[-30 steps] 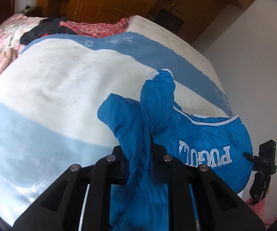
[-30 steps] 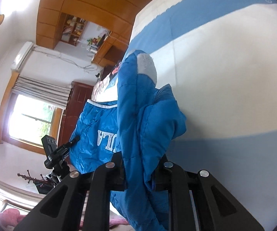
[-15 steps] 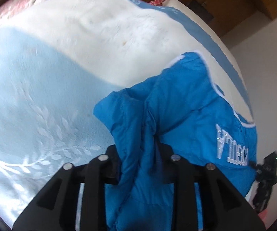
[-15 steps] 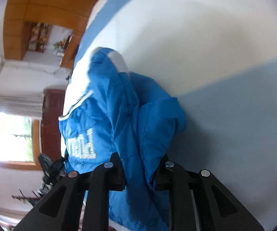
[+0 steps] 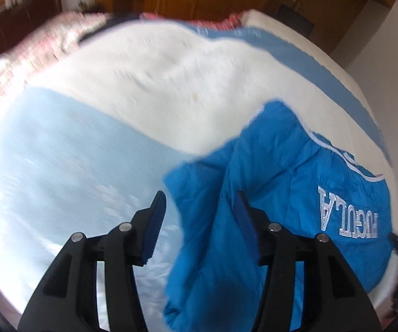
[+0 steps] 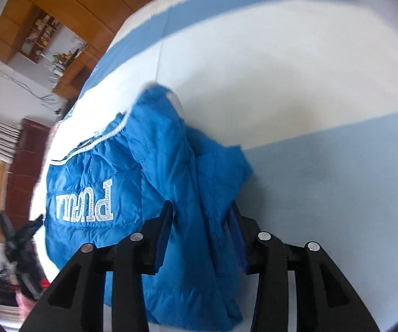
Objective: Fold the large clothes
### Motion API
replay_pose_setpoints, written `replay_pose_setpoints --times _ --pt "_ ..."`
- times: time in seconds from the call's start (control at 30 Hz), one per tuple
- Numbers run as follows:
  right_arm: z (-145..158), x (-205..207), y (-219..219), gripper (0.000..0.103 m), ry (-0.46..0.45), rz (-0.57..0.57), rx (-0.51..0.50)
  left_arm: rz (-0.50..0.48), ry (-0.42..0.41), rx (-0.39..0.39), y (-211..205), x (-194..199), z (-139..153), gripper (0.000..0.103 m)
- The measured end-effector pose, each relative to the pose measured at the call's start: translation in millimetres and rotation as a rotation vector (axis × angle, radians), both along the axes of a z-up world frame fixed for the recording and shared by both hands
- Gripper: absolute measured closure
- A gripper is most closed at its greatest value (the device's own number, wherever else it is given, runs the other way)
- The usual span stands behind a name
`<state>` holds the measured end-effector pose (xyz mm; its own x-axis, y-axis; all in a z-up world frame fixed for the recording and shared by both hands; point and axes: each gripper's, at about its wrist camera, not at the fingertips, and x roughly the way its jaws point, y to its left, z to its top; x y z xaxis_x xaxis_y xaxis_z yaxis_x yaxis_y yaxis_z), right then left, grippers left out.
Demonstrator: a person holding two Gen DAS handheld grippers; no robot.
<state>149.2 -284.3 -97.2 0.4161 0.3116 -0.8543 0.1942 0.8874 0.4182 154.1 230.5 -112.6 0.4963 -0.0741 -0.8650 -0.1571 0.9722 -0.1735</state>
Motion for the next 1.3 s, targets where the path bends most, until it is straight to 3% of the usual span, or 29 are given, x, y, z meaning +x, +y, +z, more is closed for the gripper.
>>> replay_pose_setpoints --times 0.1,0.2,0.4,0.53,0.8,1.0,1.13,1.3 --pt "32.2 -18.2 9.7 0.066 -0.074 0.036 -0.079 -0.031 -0.054 0.061 -14.4 -12.6 25.4 0.055" --pt "53.5 -32.2 38.4 0.069 -0.119 0.118 -0.143 -0.093 -0.074 0.032 -37.2 -21.8 40.0 0.055" --pt "46.7 -40.8 66.2 0.073 -0.134 0.163 -0.231 -0.184 -0.072 0.030 -84.0 -31.3 33.8 0.055" --pt "28.1 -49.7 67.1 0.073 -0.159 0.140 -0.227 -0.196 -0.053 0.063 -99.4 -30.3 11.8 0.055" --pt "-19.8 -57.3 58.0 0.079 -0.080 0.126 -0.196 -0.239 -0.012 0.110 -112.5 -33.1 -22.9 0.053" --pt "-46.6 -67.6 51.6 0.082 -0.087 0.106 -0.132 -0.255 -0.009 0.058 -105.4 -30.2 -35.7 0.051" --pt "-43.0 -66.7 46.9 0.082 -0.079 0.080 -0.107 -0.231 0.009 0.071 -105.3 -28.5 -32.7 0.052" --pt "-12.7 -70.4 45.2 0.080 -0.112 0.055 -0.060 -0.223 0.020 0.080 -111.6 -33.8 -17.3 0.053"
